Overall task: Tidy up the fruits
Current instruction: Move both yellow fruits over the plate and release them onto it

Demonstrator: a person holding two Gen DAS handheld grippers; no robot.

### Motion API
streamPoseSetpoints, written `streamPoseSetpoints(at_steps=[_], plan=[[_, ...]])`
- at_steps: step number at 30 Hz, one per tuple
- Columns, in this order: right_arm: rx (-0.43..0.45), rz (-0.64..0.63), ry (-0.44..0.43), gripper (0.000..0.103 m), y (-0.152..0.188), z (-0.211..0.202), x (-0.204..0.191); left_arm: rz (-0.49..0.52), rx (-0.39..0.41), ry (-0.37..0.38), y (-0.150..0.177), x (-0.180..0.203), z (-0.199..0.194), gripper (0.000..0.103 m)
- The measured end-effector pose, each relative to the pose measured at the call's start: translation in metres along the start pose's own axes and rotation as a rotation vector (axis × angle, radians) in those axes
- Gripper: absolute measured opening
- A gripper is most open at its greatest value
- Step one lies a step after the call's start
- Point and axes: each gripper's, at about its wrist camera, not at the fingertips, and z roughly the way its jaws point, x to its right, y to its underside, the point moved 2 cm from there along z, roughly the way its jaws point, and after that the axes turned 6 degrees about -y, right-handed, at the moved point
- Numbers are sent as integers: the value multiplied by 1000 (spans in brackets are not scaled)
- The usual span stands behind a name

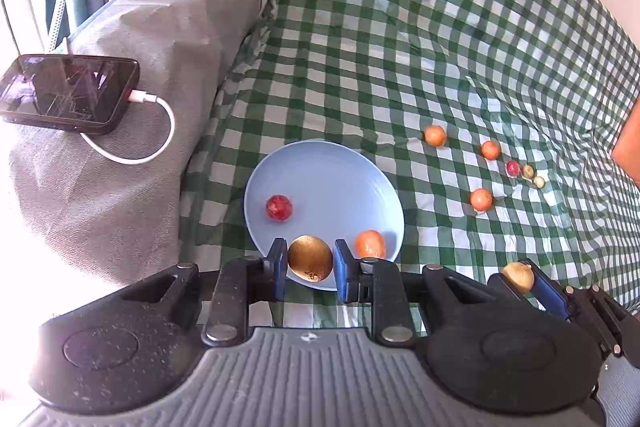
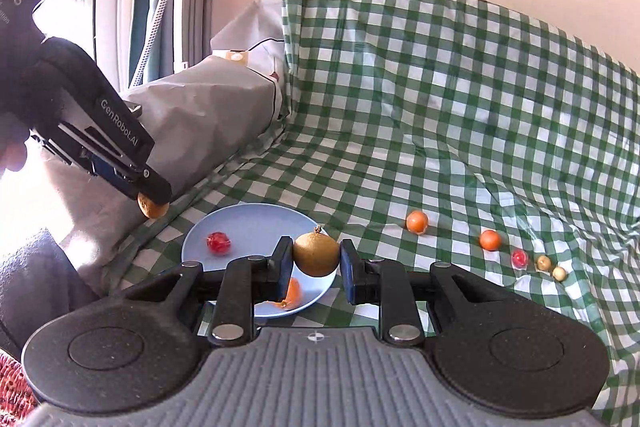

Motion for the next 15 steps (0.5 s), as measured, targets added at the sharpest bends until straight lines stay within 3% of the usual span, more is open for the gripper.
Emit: streamPoseSetpoints(at_steps=[8, 15], plan=[[-27, -7, 3, 26, -1, 11, 4, -6, -2, -16, -13, -2, 16, 27], [-57, -16, -23, 26, -4, 48, 4, 0, -21, -26, -32, 10, 51, 27]])
